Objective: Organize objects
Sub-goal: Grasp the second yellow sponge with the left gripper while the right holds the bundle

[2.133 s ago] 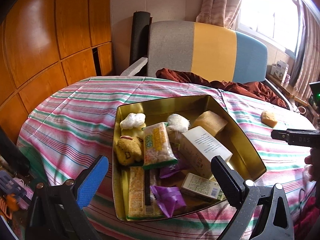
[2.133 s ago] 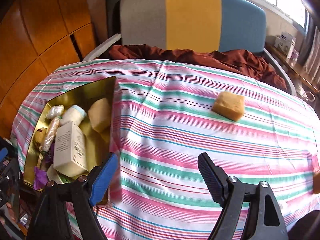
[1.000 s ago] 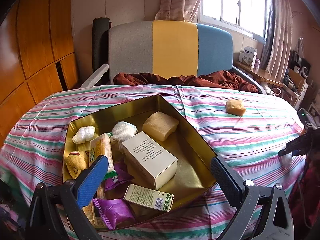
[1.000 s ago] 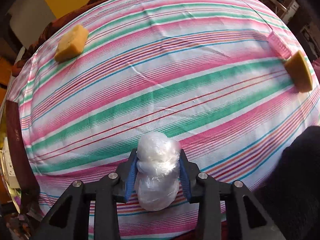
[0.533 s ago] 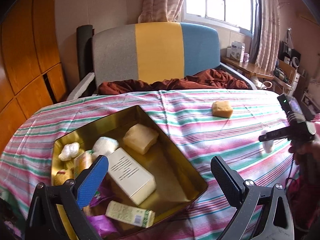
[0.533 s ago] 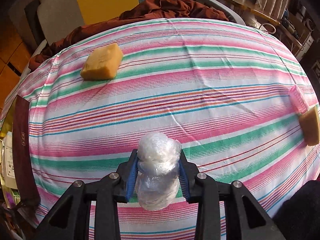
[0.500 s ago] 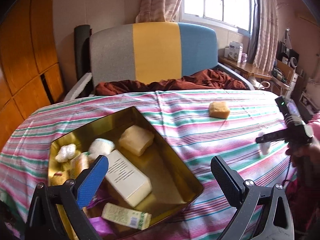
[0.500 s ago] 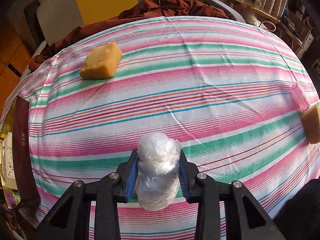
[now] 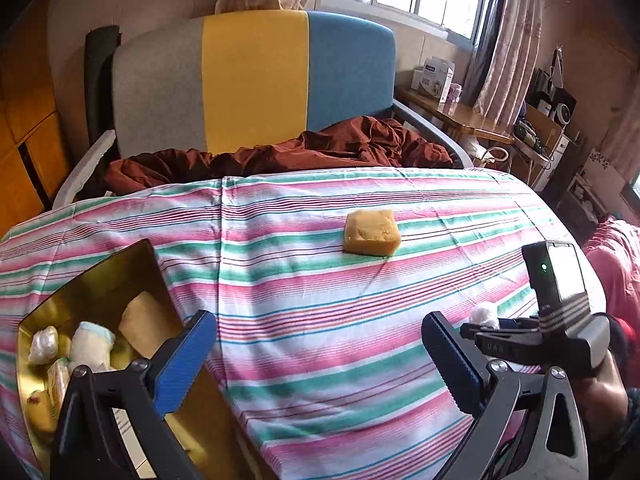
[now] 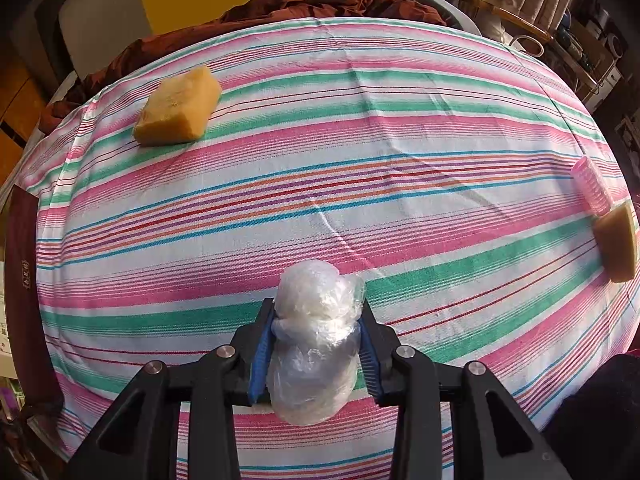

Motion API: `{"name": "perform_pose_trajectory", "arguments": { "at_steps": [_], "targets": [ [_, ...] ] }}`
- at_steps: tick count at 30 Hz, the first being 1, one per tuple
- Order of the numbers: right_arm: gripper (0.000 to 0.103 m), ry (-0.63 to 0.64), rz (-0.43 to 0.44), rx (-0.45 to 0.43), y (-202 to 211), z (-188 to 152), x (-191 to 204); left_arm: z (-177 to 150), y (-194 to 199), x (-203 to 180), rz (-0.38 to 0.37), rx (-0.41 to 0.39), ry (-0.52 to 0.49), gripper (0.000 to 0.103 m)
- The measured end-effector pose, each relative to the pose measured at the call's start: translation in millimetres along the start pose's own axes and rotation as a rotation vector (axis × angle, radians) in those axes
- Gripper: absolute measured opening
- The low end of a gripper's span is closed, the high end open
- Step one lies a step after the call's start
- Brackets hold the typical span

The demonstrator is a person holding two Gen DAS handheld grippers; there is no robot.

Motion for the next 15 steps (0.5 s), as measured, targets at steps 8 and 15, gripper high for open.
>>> {"name": "perform_pose_trajectory", "arguments": {
  "at_steps": [8,15],
  "targets": [
    [0.042,0.015,0.006,0.007,2.7,-3.9,0.7,42.3,-84.3,-26.0,0.003,0.082,-0.033,0.103],
    [0.046,0.013,0.020,0.013,4.5,-6.8,-0.6,63.0,-158.4,-42.4,0.011,0.136,-0.078,0.103]
  ]
}}
Point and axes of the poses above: each gripper's, at about its wrist camera, not at the fingertips, and y roughly against the way its jaws point, x to its left, z to its top, the point moved 4 cm from there along -y, roughly the way its jaws point, and after that the axes turned 6 degrees about -z, right-handed, at the moved point
